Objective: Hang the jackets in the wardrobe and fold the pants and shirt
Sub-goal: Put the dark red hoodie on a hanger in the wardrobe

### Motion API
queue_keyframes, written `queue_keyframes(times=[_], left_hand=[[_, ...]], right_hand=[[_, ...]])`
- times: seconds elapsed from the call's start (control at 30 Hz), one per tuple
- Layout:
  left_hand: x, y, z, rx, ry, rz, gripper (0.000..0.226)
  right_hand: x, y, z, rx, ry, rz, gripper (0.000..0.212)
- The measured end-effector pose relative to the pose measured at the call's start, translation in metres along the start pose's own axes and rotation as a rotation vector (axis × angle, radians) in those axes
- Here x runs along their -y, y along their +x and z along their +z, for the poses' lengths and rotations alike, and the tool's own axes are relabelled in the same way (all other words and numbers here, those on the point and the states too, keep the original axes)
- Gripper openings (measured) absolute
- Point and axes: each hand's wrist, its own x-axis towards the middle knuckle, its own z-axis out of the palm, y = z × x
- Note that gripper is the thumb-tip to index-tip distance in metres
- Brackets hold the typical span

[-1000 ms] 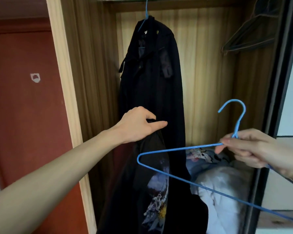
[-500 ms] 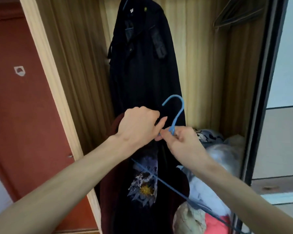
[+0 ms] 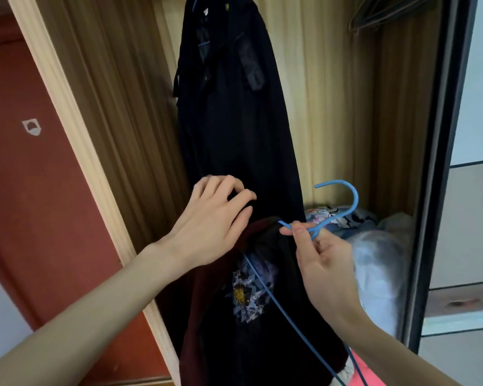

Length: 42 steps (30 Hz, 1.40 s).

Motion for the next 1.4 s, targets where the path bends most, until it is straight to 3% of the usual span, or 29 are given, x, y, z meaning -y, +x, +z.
queue_keyframes(times=[0.23, 0.43, 0.53, 0.6, 0.67, 0.83, 1.1, 1.2, 1.33, 1.4], left_hand=[[0.014, 0.02, 0.026, -0.046, -0.168, 0.045, 0.052], [0.019, 0.055, 0.038, -0.03, -0.28, -0.092, 0.065], [0.025, 0.069, 0.041, -0.07, -0.485, -0.286, 0.066], [0.032, 0.077, 0.046, -0.012, -0.631, -0.466, 0.072], [0.034, 0.08, 0.053, 0.009, -0.687, -0.512, 0.073], [0.011, 0.083, 0.061, -0.176, -0.485, -0.394, 0.051], [-0.034, 0.101, 0.038, -0.475, -0.15, -0.345, 0.047], [-0.042, 0.105, 0.022, -0.45, -0.051, -0.254, 0.051], [-0.037, 0.105, 0.004, -0.322, 0.093, -0.167, 0.049], [-0.041, 0.104, -0.002, -0.229, 0.011, -0.046, 0.053]], right_hand=[[-0.004, 0.004, -0.011, -0.047, -0.01, 0.014, 0.023], [-0.008, 0.017, -0.02, -0.046, 0.021, 0.028, 0.025], [-0.013, 0.026, -0.028, -0.063, 0.003, 0.0, 0.032], [-0.017, 0.033, -0.033, -0.044, -0.006, -0.002, 0.03], [-0.018, 0.039, -0.038, -0.02, -0.001, 0.019, 0.026], [-0.011, 0.063, -0.058, 0.028, -0.005, 0.028, 0.032], [0.007, 0.104, -0.094, 0.192, 0.062, -0.04, 0.031], [0.016, 0.119, -0.105, 0.263, 0.088, -0.071, 0.042], [0.024, 0.122, -0.107, 0.304, 0.038, -0.097, 0.036], [0.026, 0.12, -0.103, 0.323, 0.021, -0.111, 0.036]])
